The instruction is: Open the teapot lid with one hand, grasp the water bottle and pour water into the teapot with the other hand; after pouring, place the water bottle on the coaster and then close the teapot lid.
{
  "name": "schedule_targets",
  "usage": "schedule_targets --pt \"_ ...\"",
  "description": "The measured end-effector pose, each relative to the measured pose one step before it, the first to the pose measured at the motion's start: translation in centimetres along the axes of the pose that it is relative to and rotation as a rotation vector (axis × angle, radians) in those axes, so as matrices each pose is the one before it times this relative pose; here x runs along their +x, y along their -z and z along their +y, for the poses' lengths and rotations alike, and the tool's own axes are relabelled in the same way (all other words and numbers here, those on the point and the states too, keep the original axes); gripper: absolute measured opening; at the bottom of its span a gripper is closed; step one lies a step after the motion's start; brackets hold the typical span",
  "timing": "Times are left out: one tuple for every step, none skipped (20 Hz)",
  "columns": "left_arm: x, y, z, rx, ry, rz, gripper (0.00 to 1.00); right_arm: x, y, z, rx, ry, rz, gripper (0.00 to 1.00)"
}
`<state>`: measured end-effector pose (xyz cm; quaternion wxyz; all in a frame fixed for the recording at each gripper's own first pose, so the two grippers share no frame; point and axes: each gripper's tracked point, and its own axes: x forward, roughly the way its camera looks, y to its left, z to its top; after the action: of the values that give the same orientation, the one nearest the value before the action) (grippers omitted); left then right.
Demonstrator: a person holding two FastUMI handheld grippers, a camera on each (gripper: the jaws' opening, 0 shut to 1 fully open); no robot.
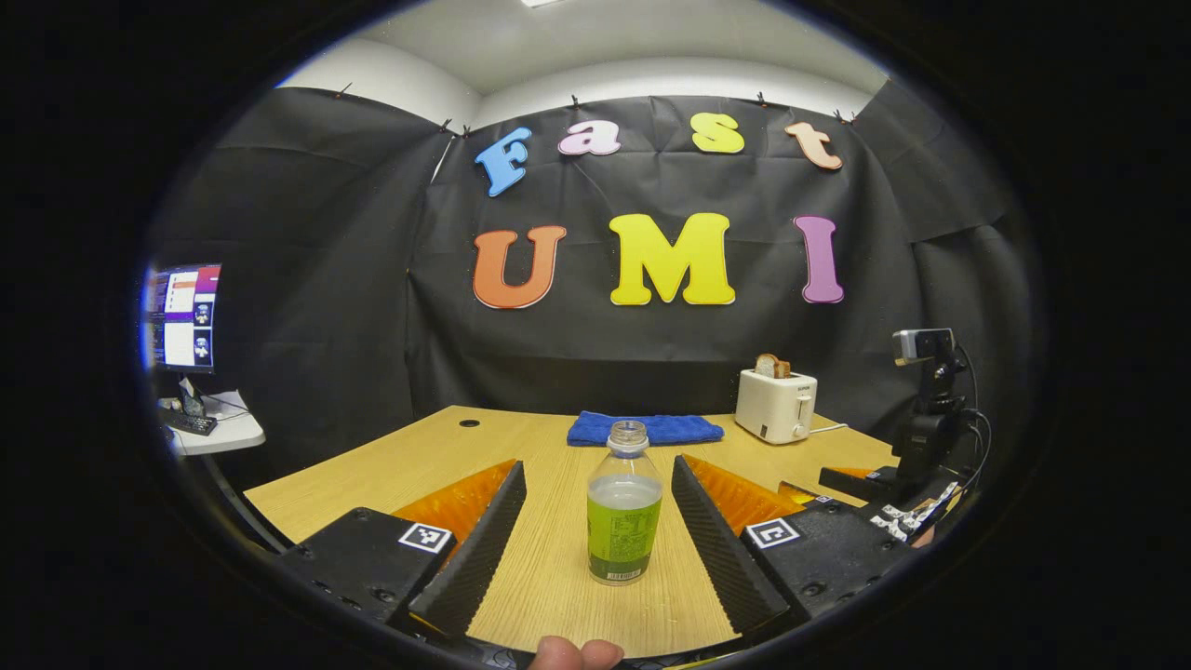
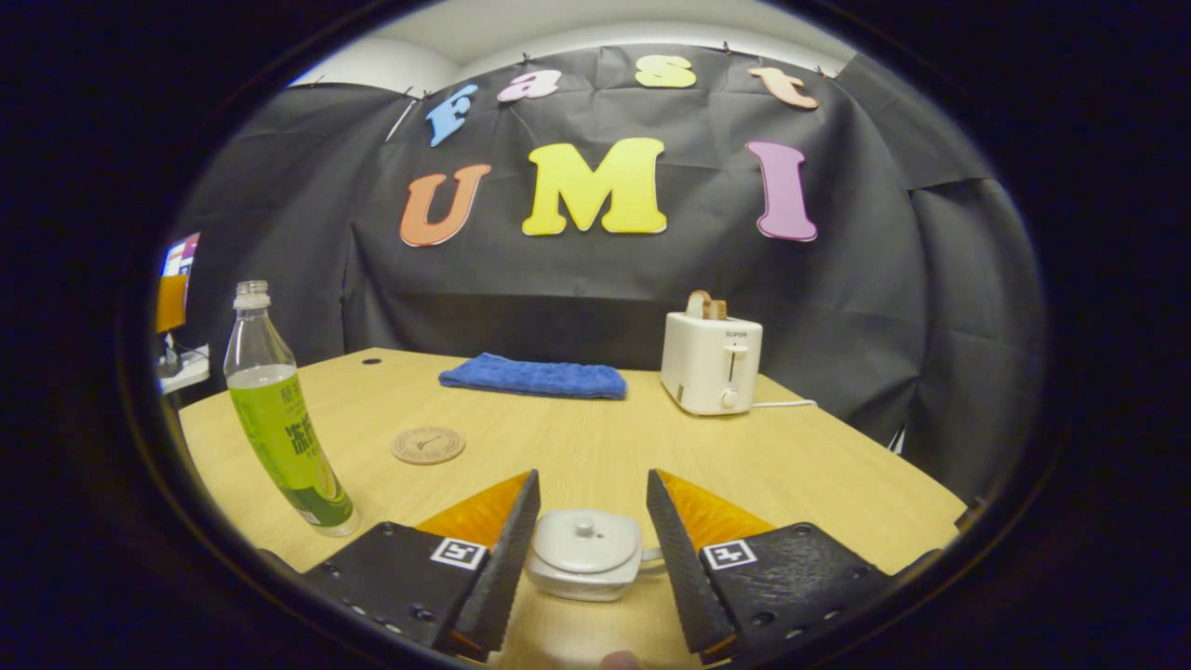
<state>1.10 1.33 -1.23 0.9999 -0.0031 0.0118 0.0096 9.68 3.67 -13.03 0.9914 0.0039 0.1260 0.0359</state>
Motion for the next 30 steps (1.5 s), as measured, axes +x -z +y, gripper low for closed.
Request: schedule_targets --pt "0.027 -0.032 0.032 0.00085 0.00051 -0.00061 0.99 0.071 0.092 0.101 0.00101 -0.00246 0.00544 0.58" --pt "-0.082 0.004 -0.025 0.00200 -0.00008 0.00006 0.99 0.133 0.151 0.116 -0.00167 0.00114 0.00267 0.53" --pt "0.049 0.066 -0.052 0.00203 -0.00054 0.00089 0.99 0.112 0.059 0.285 -0.00415 -0.00740 0.00127 0.45" --pt "0.119 0.125 0.164 0.00054 -0.00091 0.00049 0.98 0.027 -0.073 0.211 -0.00452 -0.00170 -0.00157 0.35" --pt "0.108 0.106 0.108 0.00021 -0.00080 0.00282 0.98 0.168 0.026 -0.146 -0.00865 0.01332 0.00121 0.25" --pt "-0.017 0.037 0.010 -0.00023 -0.00187 0.00164 0.98 -0.009 0.066 -0.067 0.00051 0.00042 0.00260 0.16" --pt "-0.003 -0.011 0.082 -0.00256 -0.00085 -0.00027 0.98 -0.023 0.143 0.050 0.00848 -0.00413 0.00927 0.16" --pt "0.031 -0.017 -0.027 -0.00337 -0.00028 -0.00147 0.99 -0.211 -0.279 -0.535 0.00938 0.01260 -0.00674 0.16" --pt "0.049 0.001 0.045 -0.00403 0.00081 -0.00087 0.98 0.597 0.463 0.226 0.00665 -0.00491 0.01237 0.01" --pt "0.116 0.084 -0.053 -0.00494 0.00281 -0.00004 0.98 -0.386 -0.123 0.159 -0.00449 -0.00584 -0.00245 0.01" --pt "0.118 0.161 -0.105 -0.00462 0.00341 0.00135 0.99 -0.042 0.017 -0.042 -0.00652 -0.00162 0.00491 0.01" --pt "-0.028 0.179 -0.146 -0.00077 0.00221 0.00347 0.99 0.063 -0.161 0.006 0.00009 -0.00025 -0.00620 0.01" --pt "0.080 0.200 -0.051 0.00328 0.00023 0.00498 0.98 -0.040 -0.220 0.039 0.00055 -0.00299 -0.00493 0.01" --pt "0.174 0.238 -0.144 0.00647 0.00140 0.00210 0.98 -0.078 -0.154 0.019 0.01357 -0.00667 -0.00804 0.01" --pt "0.138 0.323 0.148 0.00519 -0.00492 0.00286 0.98 -0.014 -0.217 0.057 0.01115 -0.00786 -0.00484 0.00" --pt "0.040 0.404 0.048 0.00485 -0.00364 0.00606 0.98 -0.088 -0.228 -0.055 0.00546 -0.00425 -0.00563 0.00" --pt "0.020 0.469 0.011 -0.00061 -0.00407 0.00467 0.98 -0.055 -0.291 -0.017 0.00395 -0.00639 -0.00359 0.01" --pt "0.017 0.625 0.014 -0.00525 0.00211 0.00735 0.99 -0.137 -0.286 0.021 0.00634 -0.00478 -0.00527 0.01" --pt "0.126 0.656 -0.035 -0.01088 0.00202 0.00947 0.99 -0.091 -0.459 -0.035 0.00215 -0.00278 -0.00734 0.00" --pt "0.148 0.796 -0.336 -0.01228 0.00876 0.01447 0.99 -0.121 -0.422 -0.172 -0.00095 0.00177 -0.00810 0.00" --pt "0.323 1.038 -0.473 -0.00675 0.01840 0.02394 0.99 -0.177 -0.459 -0.228 0.00332 0.00137 -0.00807 0.00" --pt "0.294 1.238 -0.512 -0.00502 0.01949 0.03361 0.99 -0.262 -0.346 -0.290 0.00274 0.00213 -0.00668 0.01" --pt "0.335 0.864 -0.227 -0.00535 0.01050 0.02512 0.99 -0.277 -0.377 -0.231 0.00054 0.00177 -0.00577 0.00" --pt "0.277 0.756 -0.297 -0.00600 0.01041 0.01823 0.99 -0.333 -0.283 -0.215 -0.00039 0.00411 -0.00705 0.00" --pt "0.249 0.494 -0.285 -0.00574 0.00722 0.01313 0.99 -0.321 -0.313 -0.191 -0.00291 0.00144 -0.00433 0.00" --pt "0.392 0.536 -0.147 -0.00503 0.00567 0.01037 0.99 -0.327 -0.302 -0.190 -0.00404 0.00122 -0.00676 0.00" --pt "0.332 0.410 -0.082 -0.00240 0.00027 0.01397 0.99 -0.333 -0.316 -0.176 -0.00635 0.00112 -0.00560 0.00" --pt "0.532 0.502 -0.034 0.00024 -0.00082 0.01003 0.99 -0.261 -0.268 -0.139 -0.00411 0.00138 -0.00610 0.00" --pt "0.562 0.281 -0.010 0.00241 -0.00301 0.00743 0.99 -0.296 -0.331 -0.142 -0.00103 -0.00045 -0.00474 0.00" --pt "0.648 0.223 0.147 0.00192 -0.00795 0.00218 0.99 -0.233 -0.236 -0.179 -0.00069 0.00198 -0.00597 0.00"
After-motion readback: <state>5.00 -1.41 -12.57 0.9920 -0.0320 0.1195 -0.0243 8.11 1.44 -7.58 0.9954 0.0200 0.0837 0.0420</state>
